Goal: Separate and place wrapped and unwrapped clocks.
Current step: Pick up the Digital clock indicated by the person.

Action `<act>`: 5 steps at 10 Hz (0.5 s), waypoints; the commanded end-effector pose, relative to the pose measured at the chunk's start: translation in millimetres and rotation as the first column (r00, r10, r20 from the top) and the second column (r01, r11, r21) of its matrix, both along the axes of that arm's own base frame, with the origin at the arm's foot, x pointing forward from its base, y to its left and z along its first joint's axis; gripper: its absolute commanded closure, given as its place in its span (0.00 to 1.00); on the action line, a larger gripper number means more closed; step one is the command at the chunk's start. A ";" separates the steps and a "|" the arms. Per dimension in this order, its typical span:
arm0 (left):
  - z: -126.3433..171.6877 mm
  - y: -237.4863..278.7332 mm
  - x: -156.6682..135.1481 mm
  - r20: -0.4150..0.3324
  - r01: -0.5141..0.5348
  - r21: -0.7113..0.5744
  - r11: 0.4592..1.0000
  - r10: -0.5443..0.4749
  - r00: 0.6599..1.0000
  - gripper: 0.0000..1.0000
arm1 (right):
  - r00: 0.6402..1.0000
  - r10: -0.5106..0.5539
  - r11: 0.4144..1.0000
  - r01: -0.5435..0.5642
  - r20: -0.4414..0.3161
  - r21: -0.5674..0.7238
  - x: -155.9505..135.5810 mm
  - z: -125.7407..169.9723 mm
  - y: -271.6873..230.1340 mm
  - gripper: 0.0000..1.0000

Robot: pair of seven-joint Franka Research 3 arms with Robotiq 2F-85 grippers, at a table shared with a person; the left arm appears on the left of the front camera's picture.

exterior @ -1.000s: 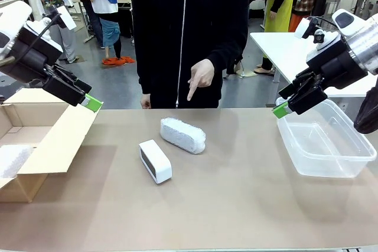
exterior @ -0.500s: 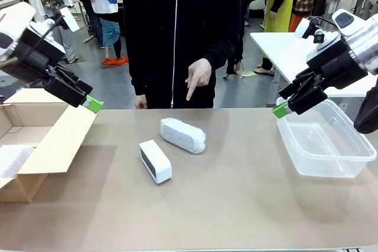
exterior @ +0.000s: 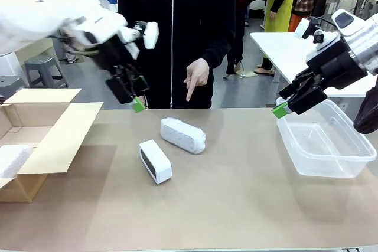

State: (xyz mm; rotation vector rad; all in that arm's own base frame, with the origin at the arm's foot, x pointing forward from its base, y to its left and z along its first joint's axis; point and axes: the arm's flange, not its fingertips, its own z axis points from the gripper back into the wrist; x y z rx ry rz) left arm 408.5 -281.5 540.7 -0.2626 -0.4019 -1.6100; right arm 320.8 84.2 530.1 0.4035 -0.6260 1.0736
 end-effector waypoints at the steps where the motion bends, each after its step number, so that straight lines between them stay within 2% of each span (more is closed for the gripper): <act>1: -12.0 -33.4 32.6 0.042 0.183 0.103 0.978 -0.188 0.981 0.00 | 1.000 0.010 1.000 -0.009 -0.007 0.028 1.4 -1.1 0.5 0.00; 4: -56.4 -88.7 40.3 0.060 0.359 0.176 0.917 -0.374 0.926 0.00 | 1.000 0.010 1.000 -0.009 -0.007 0.028 1.4 -1.1 0.5 0.00; 5: -70.6 -98.6 44.3 0.077 0.367 0.219 0.904 -0.391 0.917 0.00 | 1.000 0.010 1.000 -0.009 -0.007 0.028 1.4 -1.1 0.5 0.00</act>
